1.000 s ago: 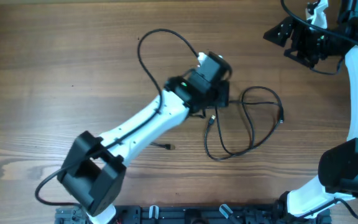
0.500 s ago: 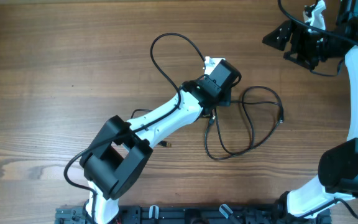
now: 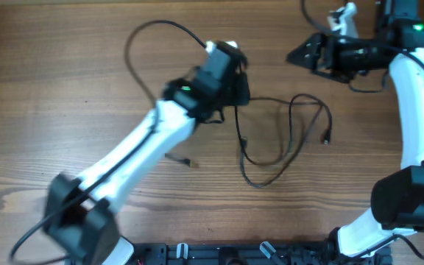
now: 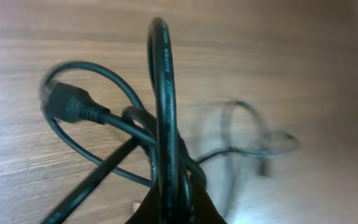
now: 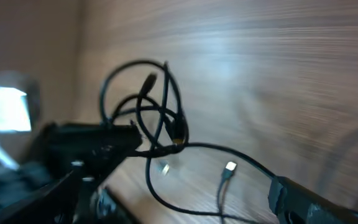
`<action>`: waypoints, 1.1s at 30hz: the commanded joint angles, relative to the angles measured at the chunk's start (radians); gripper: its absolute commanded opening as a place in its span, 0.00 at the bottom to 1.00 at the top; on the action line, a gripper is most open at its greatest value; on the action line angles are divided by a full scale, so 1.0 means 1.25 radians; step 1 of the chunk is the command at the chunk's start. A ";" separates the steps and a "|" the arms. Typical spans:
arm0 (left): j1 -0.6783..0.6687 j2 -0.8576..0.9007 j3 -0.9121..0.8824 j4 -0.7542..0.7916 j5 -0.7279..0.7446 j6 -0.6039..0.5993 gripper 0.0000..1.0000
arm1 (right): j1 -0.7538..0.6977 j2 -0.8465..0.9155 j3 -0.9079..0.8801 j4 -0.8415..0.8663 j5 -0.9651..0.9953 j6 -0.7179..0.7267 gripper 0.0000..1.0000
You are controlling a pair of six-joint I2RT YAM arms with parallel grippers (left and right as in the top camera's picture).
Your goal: Untangle cables
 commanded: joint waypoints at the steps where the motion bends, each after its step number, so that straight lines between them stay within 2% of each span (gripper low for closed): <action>1: 0.110 -0.070 0.011 -0.026 0.352 0.105 0.04 | 0.081 -0.018 0.009 0.006 -0.078 -0.058 0.99; 3: 0.173 -0.072 0.011 -0.046 0.486 0.139 0.04 | 0.111 -0.018 0.009 0.016 -0.078 -0.058 0.99; 4: 0.248 -0.063 0.011 -0.069 0.695 0.219 0.04 | 0.149 -0.018 0.009 0.031 -0.078 -0.058 0.99; 10: 0.353 -0.059 0.011 -0.071 0.991 0.317 0.04 | 0.225 -0.018 0.009 0.033 -0.049 -0.056 0.98; 13: 0.367 -0.059 0.011 -0.070 1.037 0.316 0.04 | 0.251 -0.018 0.009 0.055 -0.044 -0.031 0.93; 16: 0.367 -0.059 0.011 -0.071 1.054 0.316 0.04 | 0.259 -0.018 0.009 0.102 -0.034 0.045 0.82; 19: 0.367 -0.059 0.011 -0.071 1.104 0.316 0.04 | 0.263 -0.018 0.009 0.123 -0.034 0.092 0.63; 23: 0.373 -0.059 0.011 -0.071 1.106 0.316 0.04 | 0.289 -0.018 0.009 0.126 -0.051 0.089 0.53; 26: 0.398 -0.059 0.011 -0.081 1.131 0.316 0.04 | 0.298 -0.018 0.009 0.152 -0.050 0.092 0.28; 28: 0.425 -0.059 0.011 -0.103 1.139 0.316 0.04 | 0.297 -0.018 0.009 0.165 -0.033 0.092 0.17; 31: 0.479 -0.059 0.011 -0.163 1.139 0.321 0.04 | 0.289 -0.018 0.009 0.176 -0.008 0.099 0.11; 33: 0.489 -0.059 0.011 -0.198 1.138 0.360 0.04 | 0.280 -0.018 0.009 0.197 -0.009 0.127 0.09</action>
